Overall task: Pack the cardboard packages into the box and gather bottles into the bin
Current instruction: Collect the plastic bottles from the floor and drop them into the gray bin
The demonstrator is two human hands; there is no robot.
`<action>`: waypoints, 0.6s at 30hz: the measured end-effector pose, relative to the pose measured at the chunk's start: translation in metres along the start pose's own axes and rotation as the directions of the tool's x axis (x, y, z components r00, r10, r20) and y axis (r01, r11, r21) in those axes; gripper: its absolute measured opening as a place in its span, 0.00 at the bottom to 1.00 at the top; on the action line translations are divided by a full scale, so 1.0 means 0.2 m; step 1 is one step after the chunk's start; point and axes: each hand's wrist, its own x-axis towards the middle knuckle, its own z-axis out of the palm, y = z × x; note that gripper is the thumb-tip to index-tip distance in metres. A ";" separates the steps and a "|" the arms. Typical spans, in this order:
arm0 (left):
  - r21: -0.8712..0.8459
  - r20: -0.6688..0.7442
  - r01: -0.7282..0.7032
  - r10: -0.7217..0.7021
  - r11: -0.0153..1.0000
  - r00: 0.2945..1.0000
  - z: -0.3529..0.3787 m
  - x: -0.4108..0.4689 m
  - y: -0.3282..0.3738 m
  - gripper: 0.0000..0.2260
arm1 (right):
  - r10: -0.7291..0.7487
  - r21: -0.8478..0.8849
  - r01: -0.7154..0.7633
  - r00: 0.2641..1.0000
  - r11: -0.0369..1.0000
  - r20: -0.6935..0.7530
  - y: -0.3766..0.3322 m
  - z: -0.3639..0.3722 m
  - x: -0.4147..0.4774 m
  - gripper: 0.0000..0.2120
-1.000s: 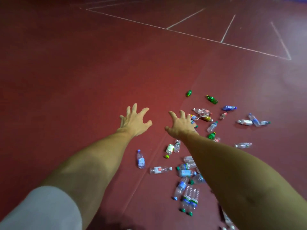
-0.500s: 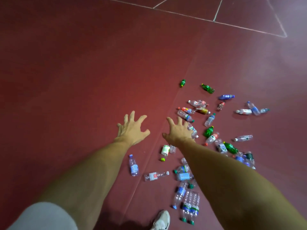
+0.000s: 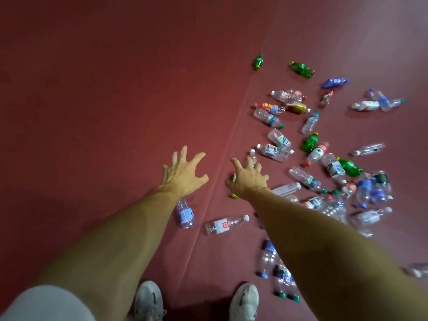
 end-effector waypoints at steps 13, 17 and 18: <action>0.154 0.069 0.058 -0.069 0.986 0.995 1.51 0.54 -0.55 0.34 | 0.040 0.056 -0.040 0.999 0.998 0.005 0.24 1.57 0.72 0.37; 0.202 0.101 0.123 -0.146 0.972 0.984 1.79 0.62 -0.61 0.35 | 0.108 0.080 -0.111 0.994 0.991 0.034 0.33 1.85 0.75 0.37; 0.196 0.107 0.151 -0.174 0.969 0.979 1.84 0.64 -0.62 0.36 | 0.130 0.064 -0.132 0.991 0.989 0.034 0.35 1.90 0.75 0.39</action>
